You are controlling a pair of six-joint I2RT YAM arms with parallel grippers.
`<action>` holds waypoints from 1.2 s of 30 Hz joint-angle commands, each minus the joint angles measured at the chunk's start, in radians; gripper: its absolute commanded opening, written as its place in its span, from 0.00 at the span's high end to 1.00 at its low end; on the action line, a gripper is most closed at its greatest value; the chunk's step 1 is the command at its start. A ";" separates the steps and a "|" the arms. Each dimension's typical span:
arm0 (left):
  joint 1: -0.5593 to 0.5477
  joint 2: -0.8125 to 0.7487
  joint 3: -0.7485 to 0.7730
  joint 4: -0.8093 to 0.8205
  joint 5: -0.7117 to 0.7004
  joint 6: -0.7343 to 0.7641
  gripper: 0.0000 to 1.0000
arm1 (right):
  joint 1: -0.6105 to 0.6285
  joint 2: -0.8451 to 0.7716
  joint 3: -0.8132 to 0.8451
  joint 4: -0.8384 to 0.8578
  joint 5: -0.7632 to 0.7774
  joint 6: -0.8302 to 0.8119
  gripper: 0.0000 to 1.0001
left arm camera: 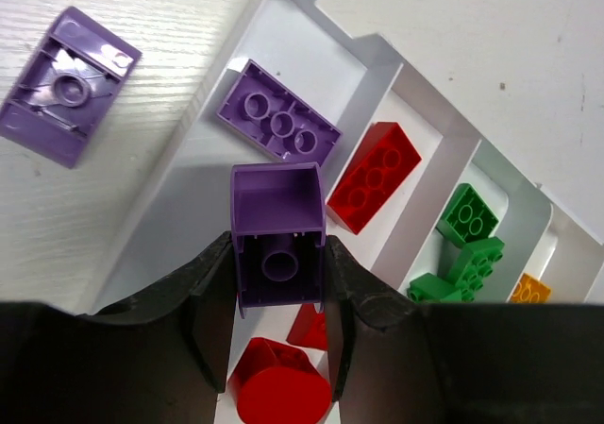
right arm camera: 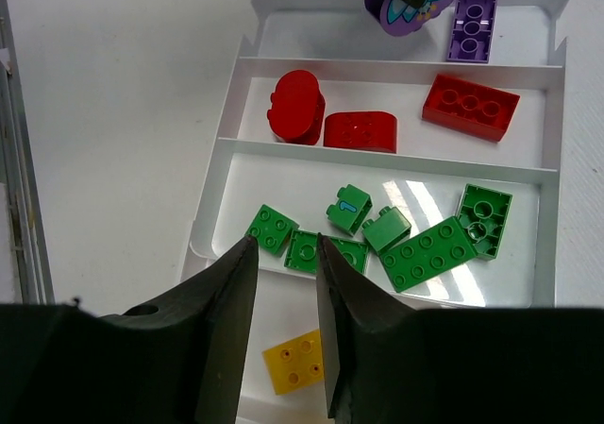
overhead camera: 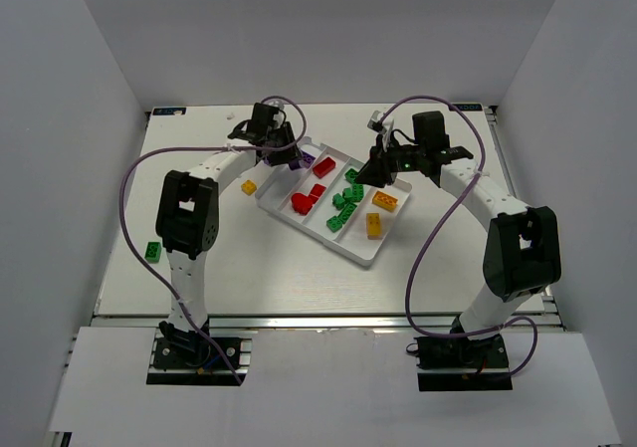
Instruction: Sort the legos into containers by color
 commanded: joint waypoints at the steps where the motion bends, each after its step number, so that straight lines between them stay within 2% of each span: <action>1: 0.002 -0.032 0.045 -0.024 -0.084 0.014 0.60 | -0.004 -0.042 0.003 -0.003 -0.004 0.004 0.63; 2: 0.002 -0.030 0.047 -0.026 -0.087 0.015 0.58 | -0.004 -0.040 0.001 -0.001 -0.004 0.004 0.62; 4: -0.001 -0.007 0.068 -0.050 -0.066 0.017 0.47 | -0.004 -0.036 0.006 0.000 -0.004 0.004 0.58; 6: -0.004 0.008 0.078 -0.063 -0.055 0.017 0.43 | -0.003 -0.034 0.006 0.000 -0.001 0.004 0.57; 7: -0.012 0.007 0.090 -0.067 -0.050 0.020 0.36 | -0.004 -0.036 0.001 0.002 0.002 0.003 0.55; 11: -0.012 -0.008 0.125 -0.098 -0.081 0.048 0.35 | -0.004 -0.036 -0.005 0.003 0.004 0.003 0.54; 14: 0.002 -0.032 0.137 -0.119 -0.147 0.086 0.40 | -0.004 -0.036 -0.008 0.003 0.002 0.000 0.54; 15: 0.009 -0.033 0.145 -0.127 -0.183 0.095 0.46 | -0.004 -0.036 -0.009 0.003 0.004 -0.002 0.54; 19: 0.057 -0.024 0.160 -0.167 -0.167 0.211 0.51 | -0.006 -0.034 -0.016 0.005 0.002 -0.003 0.54; 26: 0.089 0.025 0.188 -0.186 -0.202 0.397 0.36 | -0.006 -0.025 -0.003 -0.001 0.002 -0.008 0.53; 36: 0.088 0.122 0.199 -0.051 -0.107 0.543 0.33 | -0.004 0.003 0.047 -0.057 0.014 -0.040 0.52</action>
